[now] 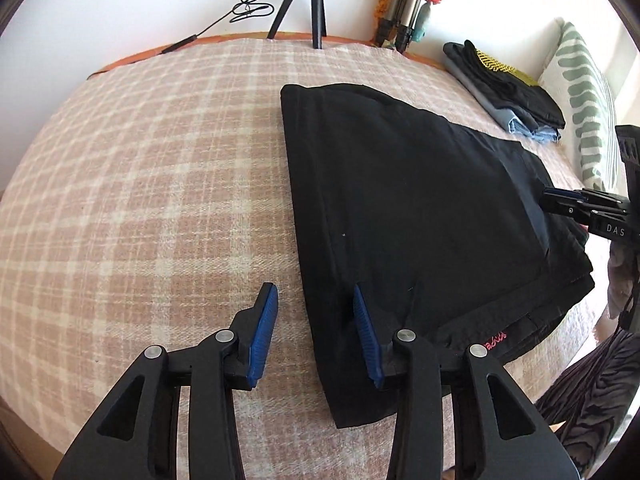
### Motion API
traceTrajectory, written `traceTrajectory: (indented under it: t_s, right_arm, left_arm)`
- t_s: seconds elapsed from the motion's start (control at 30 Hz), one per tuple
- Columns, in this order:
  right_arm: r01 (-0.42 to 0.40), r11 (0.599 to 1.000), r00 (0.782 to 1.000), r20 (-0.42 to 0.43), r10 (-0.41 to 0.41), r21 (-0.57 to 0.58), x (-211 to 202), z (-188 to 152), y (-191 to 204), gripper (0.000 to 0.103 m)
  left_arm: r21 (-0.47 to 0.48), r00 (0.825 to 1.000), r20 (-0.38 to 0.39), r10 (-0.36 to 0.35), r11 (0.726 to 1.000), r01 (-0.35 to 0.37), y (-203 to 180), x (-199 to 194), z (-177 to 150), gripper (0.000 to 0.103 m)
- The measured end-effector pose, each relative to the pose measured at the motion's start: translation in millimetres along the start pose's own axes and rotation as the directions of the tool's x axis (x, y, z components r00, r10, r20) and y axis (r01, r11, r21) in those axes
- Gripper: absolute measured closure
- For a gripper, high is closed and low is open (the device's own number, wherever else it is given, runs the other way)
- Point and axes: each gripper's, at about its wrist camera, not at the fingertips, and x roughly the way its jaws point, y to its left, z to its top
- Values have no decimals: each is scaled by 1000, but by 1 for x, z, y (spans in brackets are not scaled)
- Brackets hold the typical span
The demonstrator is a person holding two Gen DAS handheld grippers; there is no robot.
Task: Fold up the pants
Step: 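Grasp the folded trouser end with both grippers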
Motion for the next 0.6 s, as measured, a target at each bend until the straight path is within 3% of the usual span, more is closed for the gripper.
traceTrajectory:
  t_s: [0.33,0.6]
  right_arm:
    - [-146,987,989,29,148,-64,10,70,79,67]
    - [-218,973,968,-145,205,-79,77,120,145,62]
  left_arm:
    - [-73,998,14,-60,995,61,7,-6,-3,65]
    - [-41,996,6,-94,995,94,-1,-10,-11,65]
